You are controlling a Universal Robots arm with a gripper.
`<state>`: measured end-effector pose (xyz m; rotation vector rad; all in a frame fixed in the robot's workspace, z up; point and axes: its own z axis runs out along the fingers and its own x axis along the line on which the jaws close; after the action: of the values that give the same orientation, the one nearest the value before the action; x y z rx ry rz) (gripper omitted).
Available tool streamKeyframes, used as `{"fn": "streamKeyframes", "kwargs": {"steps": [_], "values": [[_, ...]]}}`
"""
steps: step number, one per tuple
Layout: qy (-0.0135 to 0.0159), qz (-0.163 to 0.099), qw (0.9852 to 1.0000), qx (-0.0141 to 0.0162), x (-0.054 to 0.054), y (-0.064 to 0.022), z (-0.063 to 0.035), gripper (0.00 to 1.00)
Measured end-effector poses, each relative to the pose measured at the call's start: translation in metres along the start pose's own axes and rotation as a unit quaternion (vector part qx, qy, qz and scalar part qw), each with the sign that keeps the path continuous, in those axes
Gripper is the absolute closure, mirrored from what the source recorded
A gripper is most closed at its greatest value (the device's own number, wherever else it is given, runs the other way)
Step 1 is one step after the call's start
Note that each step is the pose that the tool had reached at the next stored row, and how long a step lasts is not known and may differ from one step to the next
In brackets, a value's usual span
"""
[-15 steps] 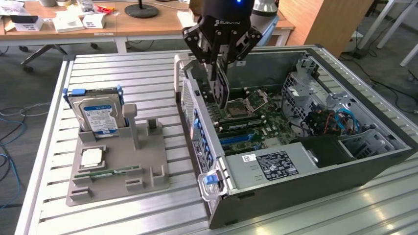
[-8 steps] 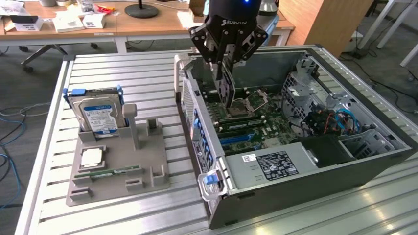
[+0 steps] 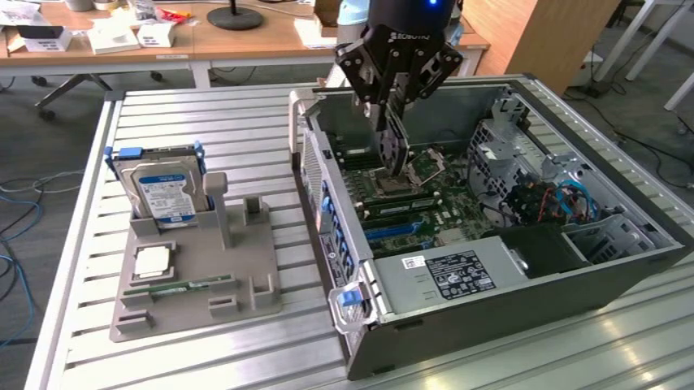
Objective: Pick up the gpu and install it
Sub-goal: 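Pick up the gpu and move the gpu toward the slot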
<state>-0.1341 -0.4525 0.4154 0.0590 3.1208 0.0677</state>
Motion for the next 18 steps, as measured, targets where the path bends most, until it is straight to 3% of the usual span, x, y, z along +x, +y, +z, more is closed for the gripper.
{"fn": "streamKeyframes", "kwargs": {"steps": [11, 18], "values": [[0.0013, 0.000, 1.0000, 0.0001, -0.037, 0.0017, 0.0007, 0.74], [0.0028, 0.000, 1.0000, 0.0001, -0.069, 0.0032, 0.0014, 0.74]]}}
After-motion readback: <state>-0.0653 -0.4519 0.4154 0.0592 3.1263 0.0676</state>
